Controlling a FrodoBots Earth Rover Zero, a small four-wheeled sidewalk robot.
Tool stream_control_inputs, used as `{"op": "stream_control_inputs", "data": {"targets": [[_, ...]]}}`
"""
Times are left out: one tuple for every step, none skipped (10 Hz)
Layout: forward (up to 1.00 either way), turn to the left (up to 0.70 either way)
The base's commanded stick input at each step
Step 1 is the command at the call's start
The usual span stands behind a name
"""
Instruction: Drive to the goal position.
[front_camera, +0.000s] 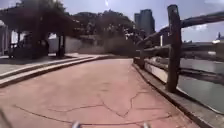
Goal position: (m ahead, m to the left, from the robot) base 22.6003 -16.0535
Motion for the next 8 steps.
{"op": "stream_control_inputs", "data": {"targets": [[1.00,0.00],[1.00,0.00],[1.00,0.00],[1.00,0.00],[1.00,0.00],[1.00,0.00],[1.00,0.00],[1.00,0.00]]}}
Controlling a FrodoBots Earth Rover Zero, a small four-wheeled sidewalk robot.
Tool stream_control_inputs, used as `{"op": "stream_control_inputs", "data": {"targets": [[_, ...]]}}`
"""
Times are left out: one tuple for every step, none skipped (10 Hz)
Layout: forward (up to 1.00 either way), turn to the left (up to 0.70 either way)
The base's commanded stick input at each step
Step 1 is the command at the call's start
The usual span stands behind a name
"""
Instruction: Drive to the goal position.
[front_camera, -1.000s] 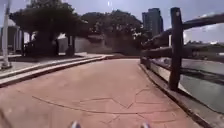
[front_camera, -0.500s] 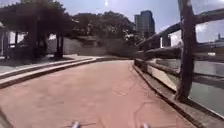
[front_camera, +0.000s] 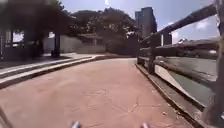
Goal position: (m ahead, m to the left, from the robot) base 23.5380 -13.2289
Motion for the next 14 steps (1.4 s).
{"op": "stream_control_inputs", "data": {"targets": [[1.00,0.00],[1.00,0.00],[1.00,0.00],[1.00,0.00],[1.00,0.00],[1.00,0.00],[1.00,0.00],[1.00,0.00],[1.00,0.00],[1.00,0.00],[1.00,0.00],[1.00,0.00],[1.00,0.00],[1.00,0.00]]}}
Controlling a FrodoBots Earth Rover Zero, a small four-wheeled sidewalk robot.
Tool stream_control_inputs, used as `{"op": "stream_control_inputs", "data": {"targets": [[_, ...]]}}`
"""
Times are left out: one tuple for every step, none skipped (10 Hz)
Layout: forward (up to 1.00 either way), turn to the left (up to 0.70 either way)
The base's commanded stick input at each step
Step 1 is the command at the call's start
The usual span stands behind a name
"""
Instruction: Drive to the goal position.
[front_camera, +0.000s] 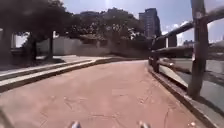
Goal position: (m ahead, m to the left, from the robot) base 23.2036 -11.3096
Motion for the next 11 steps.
{"op": "stream_control_inputs", "data": {"targets": [[1.00,0.00],[1.00,-0.30],[1.00,-0.39],[1.00,-0.40],[1.00,-0.40],[1.00,-0.31],[1.00,-0.12],[1.00,0.00],[1.00,0.00],[1.00,0.00],[1.00,0.00]]}}
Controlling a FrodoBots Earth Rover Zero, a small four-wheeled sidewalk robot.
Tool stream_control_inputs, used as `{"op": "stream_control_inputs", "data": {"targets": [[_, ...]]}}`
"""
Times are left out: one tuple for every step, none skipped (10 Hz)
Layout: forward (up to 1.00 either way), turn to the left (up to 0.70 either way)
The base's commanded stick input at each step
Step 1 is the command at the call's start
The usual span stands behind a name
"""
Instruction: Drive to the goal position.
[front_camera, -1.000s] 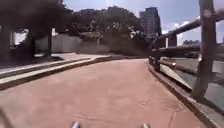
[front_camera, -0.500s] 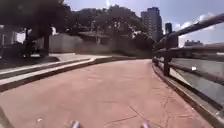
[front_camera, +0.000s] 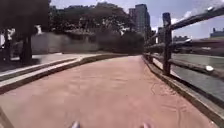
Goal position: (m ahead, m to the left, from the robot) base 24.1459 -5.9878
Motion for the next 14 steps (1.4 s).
{"op": "stream_control_inputs", "data": {"targets": [[1.00,0.00],[1.00,0.00],[1.00,0.00],[1.00,0.00],[1.00,0.00],[1.00,0.00],[1.00,0.00],[1.00,-0.17],[1.00,-0.40],[1.00,-0.40],[1.00,-0.40],[1.00,-0.38],[1.00,-0.22],[1.00,-0.01]]}}
